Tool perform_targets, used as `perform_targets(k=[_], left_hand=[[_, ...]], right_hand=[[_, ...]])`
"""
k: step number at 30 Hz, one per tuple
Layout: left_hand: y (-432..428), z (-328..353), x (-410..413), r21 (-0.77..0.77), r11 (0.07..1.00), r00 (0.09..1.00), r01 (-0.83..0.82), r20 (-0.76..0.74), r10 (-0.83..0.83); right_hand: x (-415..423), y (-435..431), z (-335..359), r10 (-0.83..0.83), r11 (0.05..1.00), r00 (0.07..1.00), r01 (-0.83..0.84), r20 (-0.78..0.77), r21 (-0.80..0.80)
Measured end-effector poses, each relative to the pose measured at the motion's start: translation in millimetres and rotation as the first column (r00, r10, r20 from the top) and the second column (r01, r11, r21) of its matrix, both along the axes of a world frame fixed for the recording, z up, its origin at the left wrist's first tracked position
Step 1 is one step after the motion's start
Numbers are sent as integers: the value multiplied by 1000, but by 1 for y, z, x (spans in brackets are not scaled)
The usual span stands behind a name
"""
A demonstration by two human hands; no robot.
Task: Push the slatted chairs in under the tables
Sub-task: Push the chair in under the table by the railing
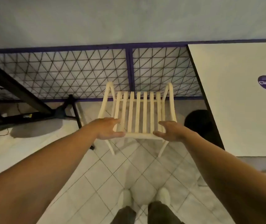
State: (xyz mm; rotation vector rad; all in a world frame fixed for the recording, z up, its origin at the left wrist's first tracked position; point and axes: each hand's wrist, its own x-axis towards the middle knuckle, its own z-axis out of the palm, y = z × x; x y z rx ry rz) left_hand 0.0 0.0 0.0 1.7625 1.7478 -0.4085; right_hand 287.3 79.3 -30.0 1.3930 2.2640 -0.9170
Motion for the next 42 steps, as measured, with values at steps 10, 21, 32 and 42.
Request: perform_targets(k=[10,21,32,42], left_hand=[[-10,-75,-4,-65,998,993,-28,-119,20],[20,-112,-21,-159,987,994,36,-93,-51],[30,-112,-45,-115,984,986,137,-82,-147],[81,-100,-71,-115,918,918,379,-82,-389]], right_hand=[[3,14,-62,161,986,975,-153,151,-68],[-11,28,-86,133,985,966,-106,221,-133],[-22,-4,-82,23,994,978,1,205,-114],[-44,-35,-82,-197,975,960,213,199,-64]])
